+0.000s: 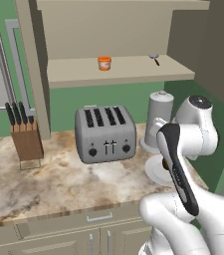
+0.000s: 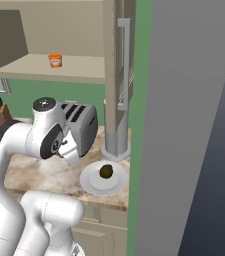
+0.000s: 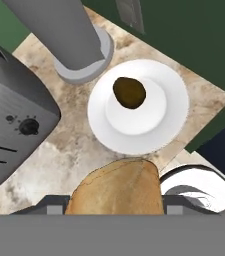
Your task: Pick the avocado and bread from the counter and place them on the plate. Then pick the jam from the cabinet and place it next to the plate. Lastly close the cabinet door.
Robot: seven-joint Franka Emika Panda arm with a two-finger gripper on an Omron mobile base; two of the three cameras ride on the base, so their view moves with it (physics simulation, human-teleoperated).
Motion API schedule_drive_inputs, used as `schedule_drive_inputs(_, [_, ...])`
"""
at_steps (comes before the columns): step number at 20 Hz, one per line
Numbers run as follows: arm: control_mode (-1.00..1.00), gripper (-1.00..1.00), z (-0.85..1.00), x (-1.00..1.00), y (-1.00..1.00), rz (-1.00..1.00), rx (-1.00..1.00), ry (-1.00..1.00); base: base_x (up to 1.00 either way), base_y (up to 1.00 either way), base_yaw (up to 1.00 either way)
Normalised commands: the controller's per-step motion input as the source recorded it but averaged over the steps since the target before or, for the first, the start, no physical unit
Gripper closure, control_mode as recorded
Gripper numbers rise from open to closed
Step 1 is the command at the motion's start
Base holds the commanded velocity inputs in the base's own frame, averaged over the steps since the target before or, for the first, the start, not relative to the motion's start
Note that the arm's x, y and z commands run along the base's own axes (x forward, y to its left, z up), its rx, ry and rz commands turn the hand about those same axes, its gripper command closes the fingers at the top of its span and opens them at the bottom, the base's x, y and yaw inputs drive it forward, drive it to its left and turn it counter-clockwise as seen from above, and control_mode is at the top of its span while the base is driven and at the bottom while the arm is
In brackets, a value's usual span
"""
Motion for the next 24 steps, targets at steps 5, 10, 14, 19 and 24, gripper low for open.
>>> schedule_drive_inputs(5, [-1.00,1.00,-0.35,0.39,-0.15,0.00,0.00,0.00,0.00,0.00,0.00])
schedule_drive_inputs(10, [-1.00,1.00,-0.38,0.21,-0.22,0.00,0.00,0.00,0.00,0.00,0.00])
schedule_drive_inputs(14, [-1.00,1.00,-0.44,0.04,-0.24,0.00,0.00,0.00,0.00,0.00,0.00])
schedule_drive_inputs(19, [-1.00,1.00,-0.44,0.12,-0.21,0.00,0.00,0.00,0.00,0.00,0.00])
schedule_drive_inputs(24, [-1.00,1.00,-0.41,0.17,-0.27,0.00,-0.01,0.00,0.00,0.00,0.00])
